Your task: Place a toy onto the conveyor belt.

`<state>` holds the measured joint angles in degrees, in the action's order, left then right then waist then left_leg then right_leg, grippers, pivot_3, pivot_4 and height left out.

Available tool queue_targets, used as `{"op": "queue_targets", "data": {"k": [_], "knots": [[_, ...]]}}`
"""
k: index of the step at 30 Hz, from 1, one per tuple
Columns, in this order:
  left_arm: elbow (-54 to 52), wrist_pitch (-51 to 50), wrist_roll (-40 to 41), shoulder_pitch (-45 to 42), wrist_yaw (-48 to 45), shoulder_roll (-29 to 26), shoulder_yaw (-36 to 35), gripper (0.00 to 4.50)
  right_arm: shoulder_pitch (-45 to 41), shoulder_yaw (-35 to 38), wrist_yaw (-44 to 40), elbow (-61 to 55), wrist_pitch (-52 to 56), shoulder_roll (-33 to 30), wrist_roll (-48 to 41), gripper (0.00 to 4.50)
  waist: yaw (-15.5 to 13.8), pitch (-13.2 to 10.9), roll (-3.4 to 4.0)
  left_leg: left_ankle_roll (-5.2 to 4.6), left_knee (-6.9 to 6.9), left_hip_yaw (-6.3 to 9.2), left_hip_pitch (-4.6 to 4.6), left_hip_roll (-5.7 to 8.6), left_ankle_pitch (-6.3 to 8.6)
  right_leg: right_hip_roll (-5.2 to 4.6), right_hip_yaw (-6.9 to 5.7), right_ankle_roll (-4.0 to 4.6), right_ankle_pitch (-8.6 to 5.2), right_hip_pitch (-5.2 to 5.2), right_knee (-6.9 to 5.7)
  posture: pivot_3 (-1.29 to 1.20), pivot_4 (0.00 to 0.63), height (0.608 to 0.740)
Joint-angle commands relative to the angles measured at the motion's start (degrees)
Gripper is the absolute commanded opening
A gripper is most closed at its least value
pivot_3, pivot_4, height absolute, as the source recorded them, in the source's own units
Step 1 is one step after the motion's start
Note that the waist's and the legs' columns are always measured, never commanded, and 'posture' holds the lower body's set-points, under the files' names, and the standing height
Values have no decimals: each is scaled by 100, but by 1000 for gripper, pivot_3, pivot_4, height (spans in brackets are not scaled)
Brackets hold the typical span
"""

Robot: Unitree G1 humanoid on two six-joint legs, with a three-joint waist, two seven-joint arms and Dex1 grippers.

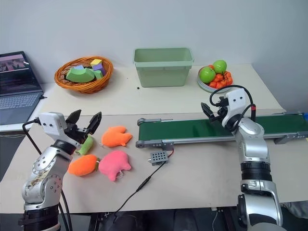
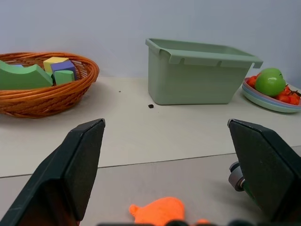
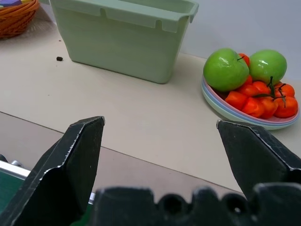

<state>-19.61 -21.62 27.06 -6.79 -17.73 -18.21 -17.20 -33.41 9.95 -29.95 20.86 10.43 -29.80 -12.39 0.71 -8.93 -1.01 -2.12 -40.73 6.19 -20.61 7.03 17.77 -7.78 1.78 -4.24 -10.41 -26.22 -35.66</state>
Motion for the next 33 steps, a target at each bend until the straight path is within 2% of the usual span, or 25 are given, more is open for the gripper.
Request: {"op": "queue_targets", "data": {"k": [1,8,12,17,22,28,29,30,33], "knots": [[-186,58,-64,0,-92,-91,148,4470,-32,56,15,-185,-155,-24,14,4500,0,0,0,0,0,0,0,0,0,0,0,0,0,0,0,0,150,740],[-202,25,-18,95,-104,-73,270,4470,-41,-628,-622,-809,67,138,-18,4500,33,0,0,-1,3,-7,4,-6,1,8,9,0,0,-1,0,0,150,740],[-231,30,-13,164,-78,-71,254,4470,262,-1512,-1850,-2143,343,154,-443,4500,40,0,0,2,9,-15,12,-22,5,24,20,0,0,0,1,0,150,740],[-300,5,19,217,-12,-47,249,4470,709,-1983,-3582,-3344,804,-430,-1333,4500,-80,0,0,-6,7,-12,8,-22,14,25,16,-9,8,8,33,0,150,740],[-424,47,-31,331,85,-50,212,4470,606,-2049,-3959,-3181,798,-526,-1362,4500,-98,-1,-1,-16,6,-16,10,-22,20,26,14,-13,25,19,66,0,150,740],[-820,-38,240,748,474,182,-167,4470,584,-2030,-3960,-3073,702,-403,-1215,4500,-71,-1,-1,-9,8,-23,9,-35,23,37,16,-10,27,11,65,0,150,740],[-915,-66,371,876,476,216,-267,4470,585,-2030,-3952,-3058,696,-387,-1196,4500,-77,-1,-1,-9,8,-24,8,-35,23,37,16,-10,27,11,66,0,150,740],[-1100,-162,840,1143,488,316,-525,4470,603,-2032,-3942,-3057,691,-377,-1168,4500,-76,-1,-1,-9,8,-24,8,-35,23,37,16,-9,27,11,65,0,150,740],[-1656,-472,2854,2101,404,604,-1192,4470,651,-2027,-3900,-3005,668,-366,-1081,4500,-40,-1,-1,-10,8,-28,9,-42,27,39,19,-9,27,10,67,0,150,740]]}}
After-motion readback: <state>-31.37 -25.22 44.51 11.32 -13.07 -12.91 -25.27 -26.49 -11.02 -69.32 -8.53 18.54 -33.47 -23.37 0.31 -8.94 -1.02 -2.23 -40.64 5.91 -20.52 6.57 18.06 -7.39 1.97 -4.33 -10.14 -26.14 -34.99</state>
